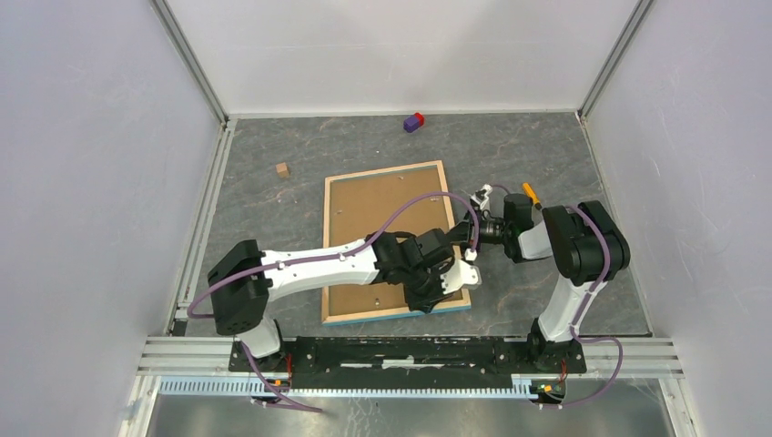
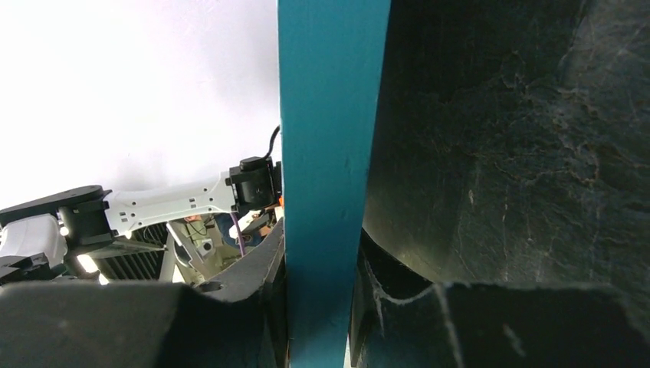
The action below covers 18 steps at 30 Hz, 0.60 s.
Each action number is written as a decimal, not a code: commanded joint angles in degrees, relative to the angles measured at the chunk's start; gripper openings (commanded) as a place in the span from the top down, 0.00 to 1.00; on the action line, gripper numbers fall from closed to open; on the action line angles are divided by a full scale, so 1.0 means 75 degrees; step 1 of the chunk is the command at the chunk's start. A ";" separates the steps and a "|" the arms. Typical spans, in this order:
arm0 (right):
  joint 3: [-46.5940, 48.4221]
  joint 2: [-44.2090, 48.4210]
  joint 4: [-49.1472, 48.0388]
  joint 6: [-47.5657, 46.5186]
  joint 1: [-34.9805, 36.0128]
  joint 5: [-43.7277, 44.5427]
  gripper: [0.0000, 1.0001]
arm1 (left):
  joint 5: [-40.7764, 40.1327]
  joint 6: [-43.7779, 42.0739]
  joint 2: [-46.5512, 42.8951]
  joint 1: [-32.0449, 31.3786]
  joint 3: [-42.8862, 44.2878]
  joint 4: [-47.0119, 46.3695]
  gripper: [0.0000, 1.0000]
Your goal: Take the photo out of the frame
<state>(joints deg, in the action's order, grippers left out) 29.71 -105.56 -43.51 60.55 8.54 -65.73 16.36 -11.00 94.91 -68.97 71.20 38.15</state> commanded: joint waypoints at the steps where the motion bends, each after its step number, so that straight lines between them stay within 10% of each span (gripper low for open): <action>1: 0.0300 0.0270 0.0614 -0.1508 0.0176 -0.0118 1.00 | 0.0432 0.0526 -0.0490 0.0269 0.0481 -0.0822 0.65; 6: 0.0561 0.0548 0.1835 -0.2468 0.0172 0.0035 1.00 | -0.0400 0.0325 -0.0574 0.0278 0.0641 -0.0682 0.01; 18: 0.1194 0.1087 0.3948 -0.4267 0.0161 0.0358 1.00 | -0.1380 -0.0002 -0.1114 0.0473 0.0426 -0.0512 0.00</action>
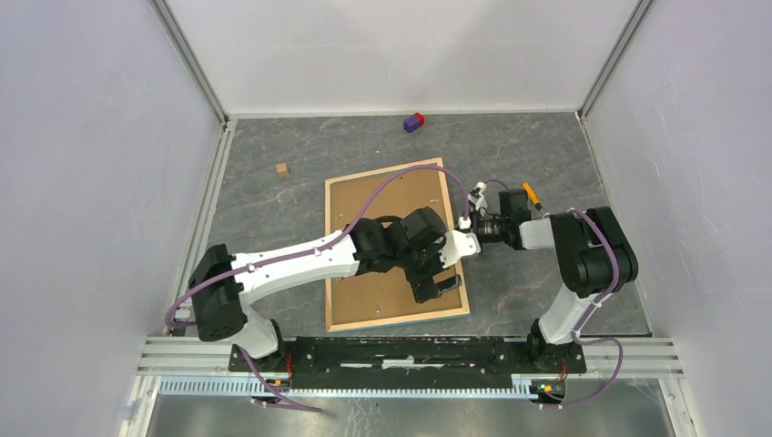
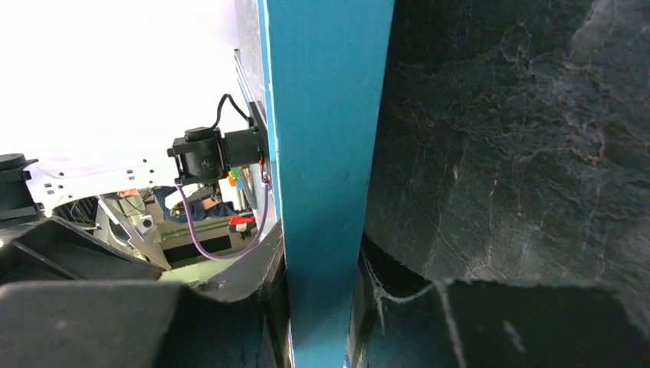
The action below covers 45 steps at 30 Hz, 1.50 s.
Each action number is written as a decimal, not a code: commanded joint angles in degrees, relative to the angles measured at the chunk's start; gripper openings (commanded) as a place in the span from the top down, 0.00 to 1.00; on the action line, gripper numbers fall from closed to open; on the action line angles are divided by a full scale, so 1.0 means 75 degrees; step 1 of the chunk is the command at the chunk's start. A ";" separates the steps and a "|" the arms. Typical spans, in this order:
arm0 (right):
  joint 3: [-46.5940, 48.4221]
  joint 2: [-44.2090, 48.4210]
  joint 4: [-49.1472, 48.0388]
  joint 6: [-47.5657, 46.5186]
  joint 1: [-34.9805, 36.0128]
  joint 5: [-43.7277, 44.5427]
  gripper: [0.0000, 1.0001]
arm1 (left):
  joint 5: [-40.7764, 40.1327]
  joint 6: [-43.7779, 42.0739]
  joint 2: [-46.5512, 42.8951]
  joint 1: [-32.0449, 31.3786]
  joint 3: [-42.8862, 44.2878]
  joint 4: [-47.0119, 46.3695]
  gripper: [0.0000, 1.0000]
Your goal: Take the photo out of the frame
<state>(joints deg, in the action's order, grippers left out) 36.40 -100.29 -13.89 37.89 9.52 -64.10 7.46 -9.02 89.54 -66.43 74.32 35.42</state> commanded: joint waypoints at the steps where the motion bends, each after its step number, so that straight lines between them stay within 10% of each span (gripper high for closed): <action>1: 0.0304 0.0406 -0.0010 -0.1254 0.0026 0.0119 1.00 | -0.0137 -0.0225 -0.0426 0.0188 -0.0028 -0.0167 0.00; 8: 0.0615 0.0831 0.0780 -0.1919 -0.0021 0.0263 1.00 | 0.0289 0.0267 -0.0834 0.1247 -0.0344 -0.0476 0.00; 25: 0.2768 0.1623 0.4074 -0.4259 -0.0261 0.1215 1.00 | -0.4395 -0.2813 -0.1412 0.1640 0.0981 -0.0033 0.00; 45: 0.6097 0.1431 0.7328 -0.6311 -0.0285 0.2958 1.00 | -0.5044 -0.3458 -0.2278 0.1782 0.0253 -0.0334 0.00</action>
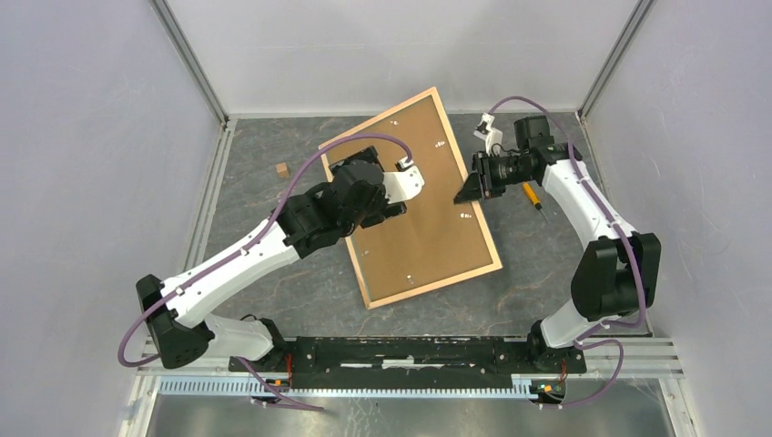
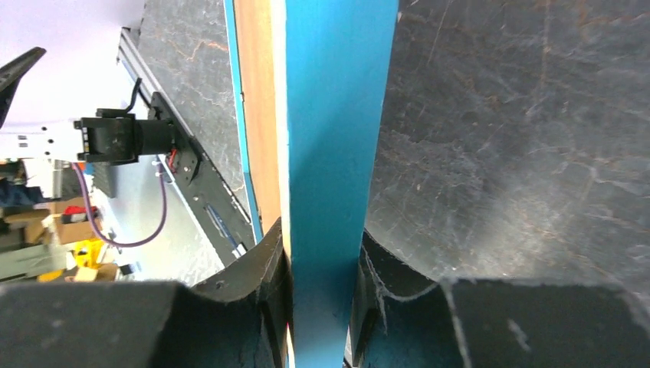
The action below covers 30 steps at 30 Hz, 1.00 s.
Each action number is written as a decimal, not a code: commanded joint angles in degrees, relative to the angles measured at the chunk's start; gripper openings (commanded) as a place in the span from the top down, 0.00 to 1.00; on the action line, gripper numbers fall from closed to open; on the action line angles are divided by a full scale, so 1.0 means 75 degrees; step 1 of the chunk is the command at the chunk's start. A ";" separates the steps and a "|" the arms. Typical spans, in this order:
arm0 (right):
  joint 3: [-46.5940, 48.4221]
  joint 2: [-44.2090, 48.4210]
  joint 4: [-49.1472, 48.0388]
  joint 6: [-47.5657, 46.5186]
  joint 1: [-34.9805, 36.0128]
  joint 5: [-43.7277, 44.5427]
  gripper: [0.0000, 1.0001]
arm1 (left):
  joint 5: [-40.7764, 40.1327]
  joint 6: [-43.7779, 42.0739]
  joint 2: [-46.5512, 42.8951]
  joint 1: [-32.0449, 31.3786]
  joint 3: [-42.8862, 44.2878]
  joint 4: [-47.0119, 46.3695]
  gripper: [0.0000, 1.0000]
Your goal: Take the photo out of the frame
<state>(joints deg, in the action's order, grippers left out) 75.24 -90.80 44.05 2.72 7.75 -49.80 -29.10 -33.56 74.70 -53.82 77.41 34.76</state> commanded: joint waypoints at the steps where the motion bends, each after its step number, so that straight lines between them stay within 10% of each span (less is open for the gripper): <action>1: 0.1028 0.0169 -0.0314 -0.1716 -0.0041 0.1171 1.00 | -0.0136 -0.0109 -0.0334 0.0164 -0.0196 -0.0230 0.00; 30: 0.4156 0.0569 0.1038 -0.4048 0.0597 0.3354 1.00 | 0.3751 0.3419 -0.0666 0.4378 -0.0234 0.0983 0.00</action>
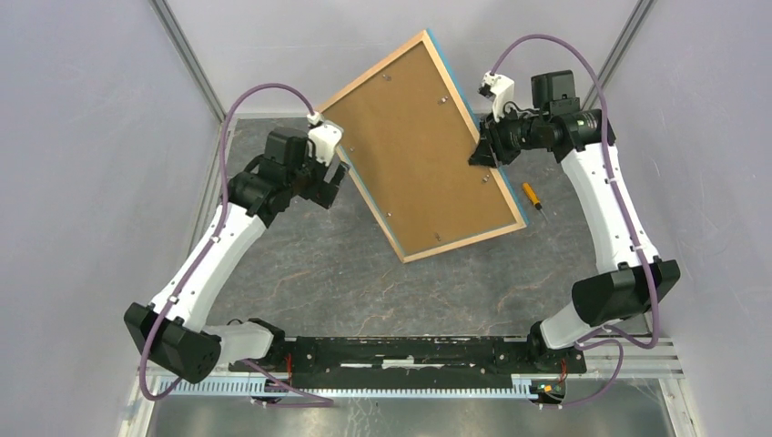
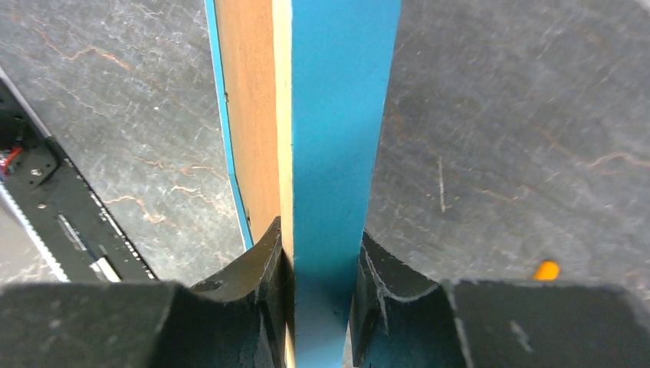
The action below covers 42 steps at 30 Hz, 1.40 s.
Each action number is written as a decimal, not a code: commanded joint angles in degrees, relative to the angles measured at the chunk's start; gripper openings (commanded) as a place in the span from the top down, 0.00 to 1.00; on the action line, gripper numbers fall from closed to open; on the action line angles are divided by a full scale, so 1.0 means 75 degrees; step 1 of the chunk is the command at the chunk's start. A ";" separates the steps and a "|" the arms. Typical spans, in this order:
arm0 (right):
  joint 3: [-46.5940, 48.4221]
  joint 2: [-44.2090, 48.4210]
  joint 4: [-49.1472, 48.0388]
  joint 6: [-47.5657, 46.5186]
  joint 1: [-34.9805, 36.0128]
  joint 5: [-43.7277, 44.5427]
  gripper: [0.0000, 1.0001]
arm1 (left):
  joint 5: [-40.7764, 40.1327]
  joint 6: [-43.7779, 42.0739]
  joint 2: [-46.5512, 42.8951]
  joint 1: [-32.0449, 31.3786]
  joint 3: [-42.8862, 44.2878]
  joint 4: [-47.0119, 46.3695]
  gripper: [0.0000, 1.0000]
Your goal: Take the photo out of the frame
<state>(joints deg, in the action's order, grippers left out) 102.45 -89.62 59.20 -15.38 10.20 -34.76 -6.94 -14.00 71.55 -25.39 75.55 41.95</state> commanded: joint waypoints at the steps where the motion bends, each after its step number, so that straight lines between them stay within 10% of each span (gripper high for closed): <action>1: 0.0585 0.0429 -0.0961 -0.1723 0.0353 0.1482 1.00 | 0.0886 0.0884 -0.0258 0.0723 0.0012 0.0021 0.00; 20: 0.0630 0.0913 -0.1475 -0.2790 0.2641 0.4230 1.00 | 0.2696 0.1566 -0.0518 0.3837 0.1119 0.0196 0.00; 42: -0.6883 0.2927 -0.6278 -0.4619 0.7042 0.7849 1.00 | 0.3763 0.2277 0.0198 0.4837 0.0891 0.0086 0.00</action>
<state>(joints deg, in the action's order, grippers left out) 58.98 -69.63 24.03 -43.77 57.14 17.41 19.25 -0.25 72.75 10.59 82.52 44.14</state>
